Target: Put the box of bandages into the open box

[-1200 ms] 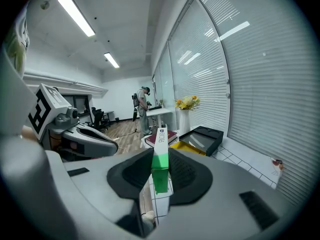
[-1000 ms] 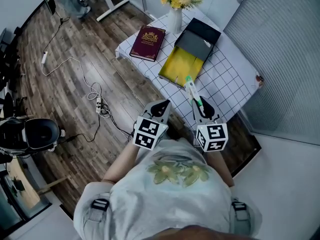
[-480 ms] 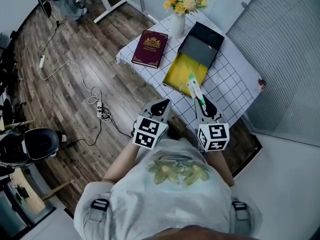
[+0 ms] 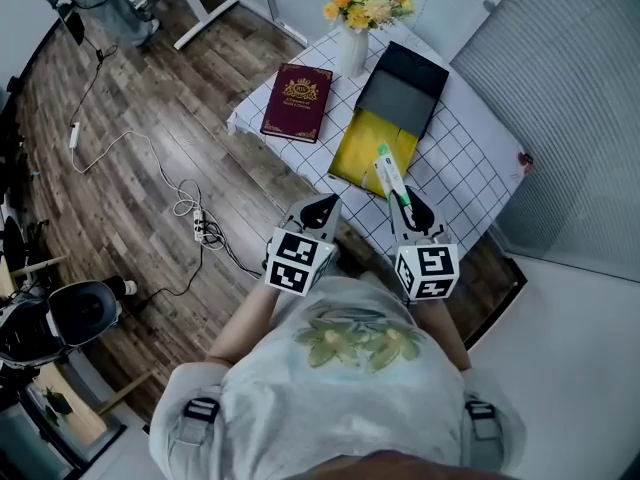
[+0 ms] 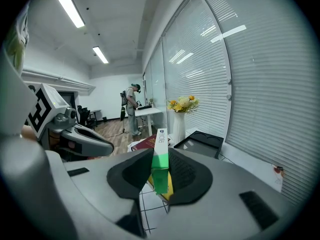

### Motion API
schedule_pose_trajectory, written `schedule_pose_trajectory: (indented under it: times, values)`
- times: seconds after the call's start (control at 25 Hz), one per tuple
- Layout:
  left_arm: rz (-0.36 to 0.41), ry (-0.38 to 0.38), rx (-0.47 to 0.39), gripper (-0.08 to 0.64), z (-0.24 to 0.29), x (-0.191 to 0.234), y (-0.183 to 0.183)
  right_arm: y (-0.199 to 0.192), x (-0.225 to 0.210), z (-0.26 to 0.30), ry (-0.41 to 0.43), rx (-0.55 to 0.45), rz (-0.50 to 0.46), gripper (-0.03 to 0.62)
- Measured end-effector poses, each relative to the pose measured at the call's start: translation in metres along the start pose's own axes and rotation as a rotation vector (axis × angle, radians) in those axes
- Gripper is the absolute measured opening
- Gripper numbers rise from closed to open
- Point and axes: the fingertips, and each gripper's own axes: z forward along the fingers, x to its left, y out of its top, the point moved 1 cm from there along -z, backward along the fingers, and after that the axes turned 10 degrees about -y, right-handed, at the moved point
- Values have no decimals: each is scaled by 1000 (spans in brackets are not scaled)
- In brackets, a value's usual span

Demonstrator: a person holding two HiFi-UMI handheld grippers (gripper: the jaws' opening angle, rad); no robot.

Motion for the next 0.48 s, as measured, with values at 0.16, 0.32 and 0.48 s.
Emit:
schedule_pose_trajectory:
  times: [0.16, 0.32, 0.48]
  values:
    - [3, -20, 8, 6, 4, 10, 3, 4, 2, 10, -16, 3, 3, 89]
    - [5, -33, 20, 6, 7, 22, 4, 8, 4, 20, -30, 6, 8, 89]
    - [5, -46, 33, 6, 9, 35, 5, 9, 7, 31, -44, 16, 13, 89]
